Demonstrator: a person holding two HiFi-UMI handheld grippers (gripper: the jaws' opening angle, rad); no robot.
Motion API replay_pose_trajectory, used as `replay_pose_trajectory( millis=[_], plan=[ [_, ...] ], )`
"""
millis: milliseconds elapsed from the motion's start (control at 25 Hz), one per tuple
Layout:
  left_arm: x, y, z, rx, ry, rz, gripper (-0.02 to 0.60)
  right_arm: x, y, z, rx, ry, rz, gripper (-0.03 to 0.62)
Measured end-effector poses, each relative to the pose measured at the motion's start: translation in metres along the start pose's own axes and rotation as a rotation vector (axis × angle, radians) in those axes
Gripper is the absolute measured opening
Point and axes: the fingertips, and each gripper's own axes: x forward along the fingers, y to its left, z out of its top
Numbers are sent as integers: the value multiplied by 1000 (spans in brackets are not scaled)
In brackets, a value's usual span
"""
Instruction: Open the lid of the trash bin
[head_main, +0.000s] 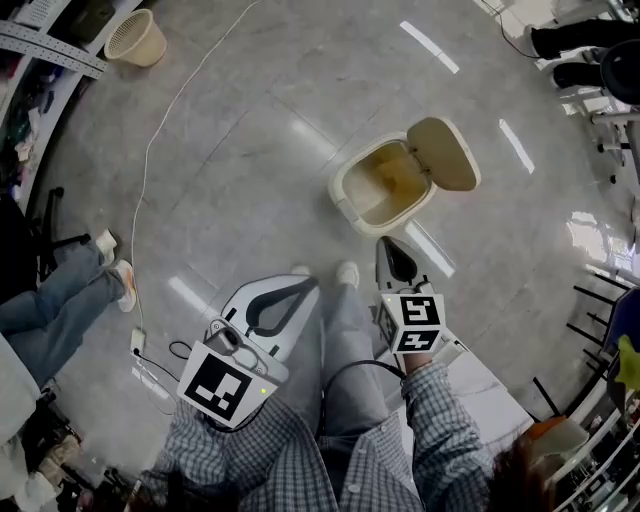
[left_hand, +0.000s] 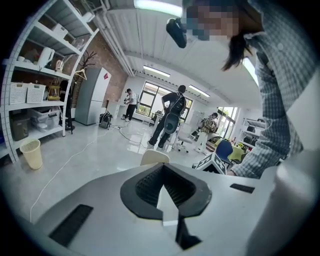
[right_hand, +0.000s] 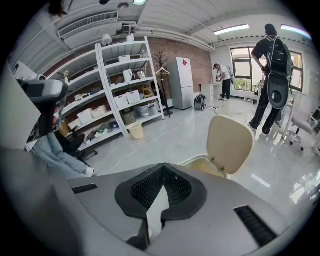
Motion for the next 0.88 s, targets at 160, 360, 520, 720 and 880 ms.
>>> replay_pose_trajectory(
  millis=[160, 360, 520, 720, 880],
  plan=[
    [-15, -8, 28, 19, -32, 16, 5, -29, 10, 29, -25, -38, 20, 18],
    [-31, -18, 61, 6, -71, 26, 5, -68, 16, 75, -42, -109, 30, 18],
    [-39, -24, 87, 15, -100, 35, 5, -99, 22, 107, -67, -161, 41, 18],
    [-46, -34, 117, 49, -134, 53, 5, -138, 22, 134, -115, -207, 53, 18],
    [-51, -40, 139, 73, -154, 62, 5, -157, 23, 161, -120, -258, 61, 18]
  ],
)
